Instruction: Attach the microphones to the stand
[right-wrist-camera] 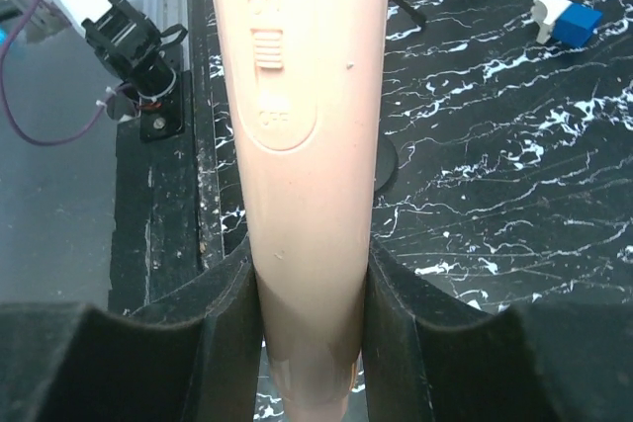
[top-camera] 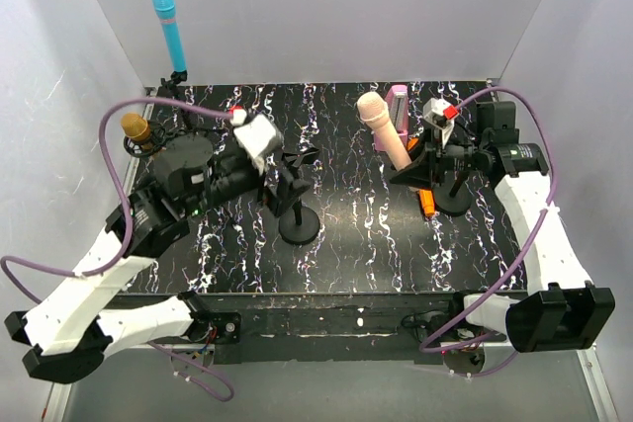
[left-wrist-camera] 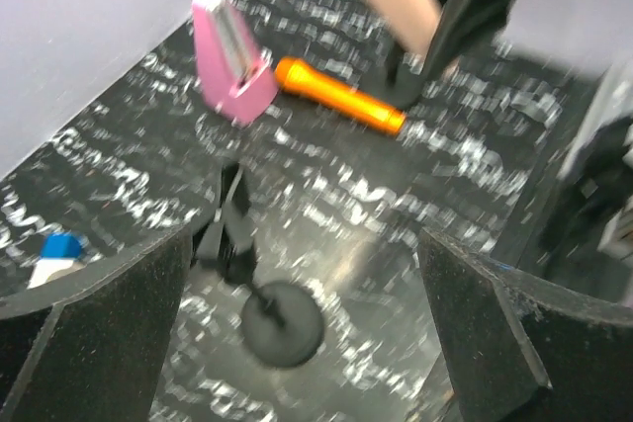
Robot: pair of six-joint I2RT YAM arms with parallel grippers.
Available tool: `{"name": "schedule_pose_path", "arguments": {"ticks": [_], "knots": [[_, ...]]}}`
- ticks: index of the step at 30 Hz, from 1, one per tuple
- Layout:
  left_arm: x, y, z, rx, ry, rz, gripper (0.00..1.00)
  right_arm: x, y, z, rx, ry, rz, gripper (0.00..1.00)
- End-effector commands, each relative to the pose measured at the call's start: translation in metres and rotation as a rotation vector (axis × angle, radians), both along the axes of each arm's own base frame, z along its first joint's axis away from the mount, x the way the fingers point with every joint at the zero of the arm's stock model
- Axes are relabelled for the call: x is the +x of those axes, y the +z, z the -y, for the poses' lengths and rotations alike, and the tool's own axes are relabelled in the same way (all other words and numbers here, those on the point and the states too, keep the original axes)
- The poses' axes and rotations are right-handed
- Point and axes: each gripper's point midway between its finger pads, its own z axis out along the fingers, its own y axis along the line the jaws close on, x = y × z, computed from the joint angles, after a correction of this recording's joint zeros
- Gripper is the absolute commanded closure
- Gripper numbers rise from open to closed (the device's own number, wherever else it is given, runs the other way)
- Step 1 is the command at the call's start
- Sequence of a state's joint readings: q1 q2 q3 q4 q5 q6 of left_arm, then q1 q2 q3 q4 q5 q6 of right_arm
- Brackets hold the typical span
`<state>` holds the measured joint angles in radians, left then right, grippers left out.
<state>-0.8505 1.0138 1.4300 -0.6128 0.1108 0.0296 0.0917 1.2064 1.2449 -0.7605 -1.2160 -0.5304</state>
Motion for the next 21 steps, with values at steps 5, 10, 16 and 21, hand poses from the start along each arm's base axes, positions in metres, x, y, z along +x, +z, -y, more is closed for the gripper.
{"name": "schedule_pose_path", "arguments": {"ticks": [5, 10, 16, 21], "knots": [[-0.002, -0.058, -0.039, 0.237, -0.017, 0.326, 0.02, -0.009, -0.011, -0.023, -0.022, 0.157, 0.260, 0.99], [-0.002, -0.059, -0.026, 0.163, -0.047, 0.380, 0.02, 0.003, -0.009, -0.044, 0.009, 0.209, 0.292, 0.99], [0.014, -0.068, -0.019, 0.141, -0.011, 0.363, 0.02, 0.022, -0.011, -0.072, 0.033, 0.193, 0.294, 0.99], [0.028, -0.066, -0.023, 0.094, 0.027, 0.349, 0.02, 0.024, -0.010, -0.082, 0.060, 0.216, 0.248, 0.99]]}}
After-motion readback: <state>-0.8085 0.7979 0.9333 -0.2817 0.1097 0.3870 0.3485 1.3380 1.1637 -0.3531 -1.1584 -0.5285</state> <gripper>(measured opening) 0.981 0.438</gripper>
